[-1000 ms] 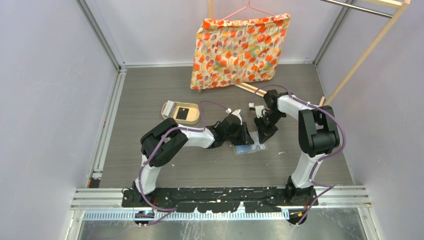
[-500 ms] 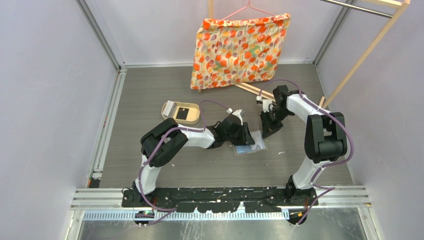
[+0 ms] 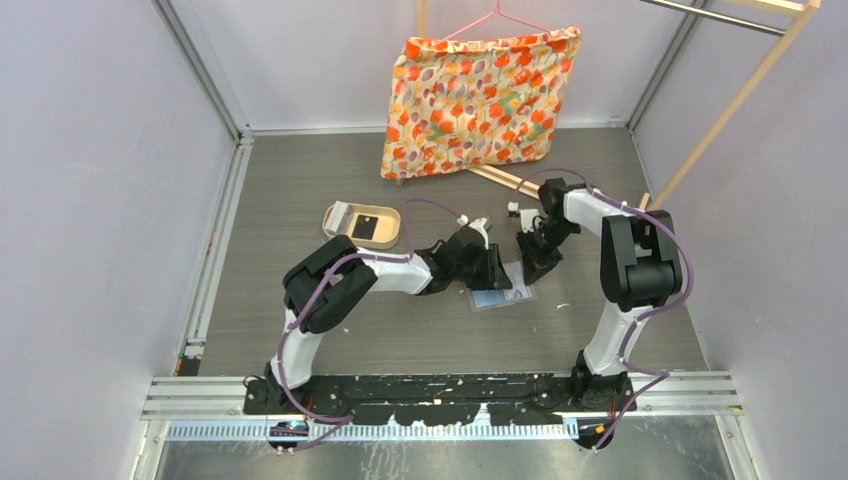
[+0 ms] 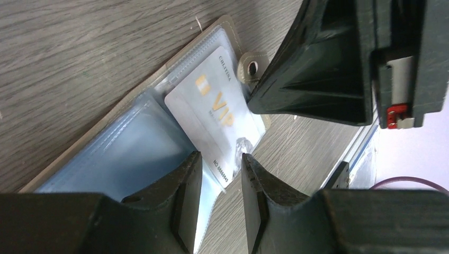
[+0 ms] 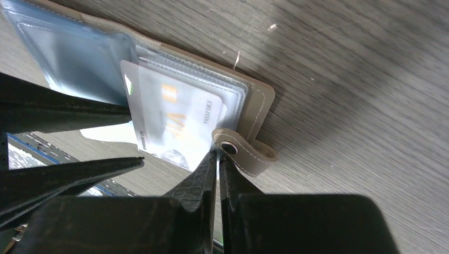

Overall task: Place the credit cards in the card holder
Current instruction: Insert the credit card into the card holder.

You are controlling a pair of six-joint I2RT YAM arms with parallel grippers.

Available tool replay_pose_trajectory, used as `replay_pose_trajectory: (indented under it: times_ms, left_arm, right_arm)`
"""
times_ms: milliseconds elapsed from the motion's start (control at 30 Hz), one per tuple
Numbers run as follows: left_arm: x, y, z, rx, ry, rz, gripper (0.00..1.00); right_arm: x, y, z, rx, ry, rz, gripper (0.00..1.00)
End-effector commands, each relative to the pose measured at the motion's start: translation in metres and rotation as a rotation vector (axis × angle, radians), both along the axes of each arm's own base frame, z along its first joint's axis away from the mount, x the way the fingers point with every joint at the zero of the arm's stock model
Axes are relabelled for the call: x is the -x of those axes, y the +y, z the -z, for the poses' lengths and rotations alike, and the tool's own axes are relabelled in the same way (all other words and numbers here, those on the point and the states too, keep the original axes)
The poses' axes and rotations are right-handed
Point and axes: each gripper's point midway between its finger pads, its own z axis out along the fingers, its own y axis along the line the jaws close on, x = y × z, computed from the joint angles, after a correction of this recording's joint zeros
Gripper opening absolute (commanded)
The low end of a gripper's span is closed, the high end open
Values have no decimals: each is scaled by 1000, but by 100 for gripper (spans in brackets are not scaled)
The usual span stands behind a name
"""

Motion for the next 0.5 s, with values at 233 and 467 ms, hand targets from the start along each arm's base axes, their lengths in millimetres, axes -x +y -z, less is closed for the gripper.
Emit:
replay_pose_trajectory:
  times_ms: [233,467]
  left_arm:
    - [1,-22,-1,16,7,64,35]
    - [0,-27,-17,62,-8,67,35]
  right_arm:
    - [0,13,-2,-39,17,-12,11]
    - [1,20,-6,-78,25,-16,11]
